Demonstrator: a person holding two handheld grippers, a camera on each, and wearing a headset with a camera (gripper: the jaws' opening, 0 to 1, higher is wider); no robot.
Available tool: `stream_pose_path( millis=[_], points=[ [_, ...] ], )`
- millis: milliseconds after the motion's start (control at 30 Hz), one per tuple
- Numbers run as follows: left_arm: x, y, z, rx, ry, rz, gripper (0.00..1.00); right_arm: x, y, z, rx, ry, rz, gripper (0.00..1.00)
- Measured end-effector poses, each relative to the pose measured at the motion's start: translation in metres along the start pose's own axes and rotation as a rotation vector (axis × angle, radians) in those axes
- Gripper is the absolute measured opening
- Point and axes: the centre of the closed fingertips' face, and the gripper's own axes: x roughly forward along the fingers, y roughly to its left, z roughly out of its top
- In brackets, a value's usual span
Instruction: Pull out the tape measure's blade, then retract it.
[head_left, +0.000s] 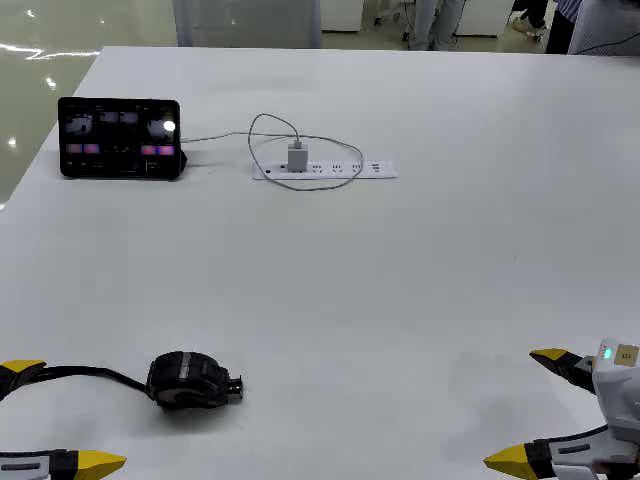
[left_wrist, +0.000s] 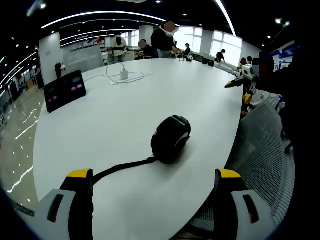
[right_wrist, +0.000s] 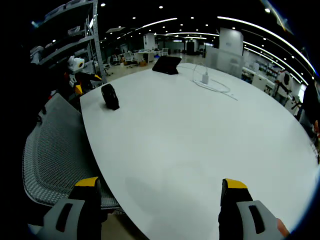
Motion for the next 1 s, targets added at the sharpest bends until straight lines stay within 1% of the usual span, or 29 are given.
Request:
stream_pose_path(
  millis=[167, 300, 400, 633, 767, 800, 833, 867, 933, 1000],
  points=[
    [0.001, -0.002, 0.003, 0.001, -0.006, -0.001, 0.99, -0.001, 0.001, -0.002, 0.013, 0.008, 0.003, 0.99],
    [0.001, -0.001, 0.003, 0.004, -0.007, 0.000, 0.99, -0.001, 0.002, -0.004, 0.023, 0.015, 0.005, 0.99],
    [0.001, -0.001, 0.000, 0.010, 0.007, -0.001, 0.99, -0.001, 0.003, -0.005, 0.024, 0.018, 0.008, 0.99],
    [0.001, -0.002, 0.000, 0.025, 0.020, -0.010, 0.99, 0.001, 0.002, -0.006, 0.017, 0.019, 0.015, 0.99],
    [0.005, -0.005, 0.002, 0.048, 0.027, -0.033, 0.99, 0.006, 0.002, -0.002, -0.007, 0.018, 0.023, 0.99],
    [0.007, -0.006, 0.002, 0.054, 0.032, -0.045, 0.99, 0.007, 0.001, 0.002, -0.028, -0.001, 0.022, 0.99],
    [0.009, -0.008, 0.002, 0.070, 0.050, -0.060, 0.99, 0.009, 0.002, 0.004, -0.031, -0.002, 0.027, 0.99],
    [0.010, -0.009, 0.001, 0.081, 0.058, -0.068, 0.99, 0.010, 0.003, 0.005, -0.030, -0.001, 0.030, 0.99],
    [0.014, -0.013, 0.004, 0.103, 0.064, -0.085, 0.99, 0.014, 0.006, 0.009, -0.033, -0.005, 0.055, 0.99],
    [0.016, -0.015, 0.006, 0.115, 0.068, -0.103, 0.99, 0.017, 0.009, 0.012, -0.046, -0.003, 0.066, 0.99]
  ],
)
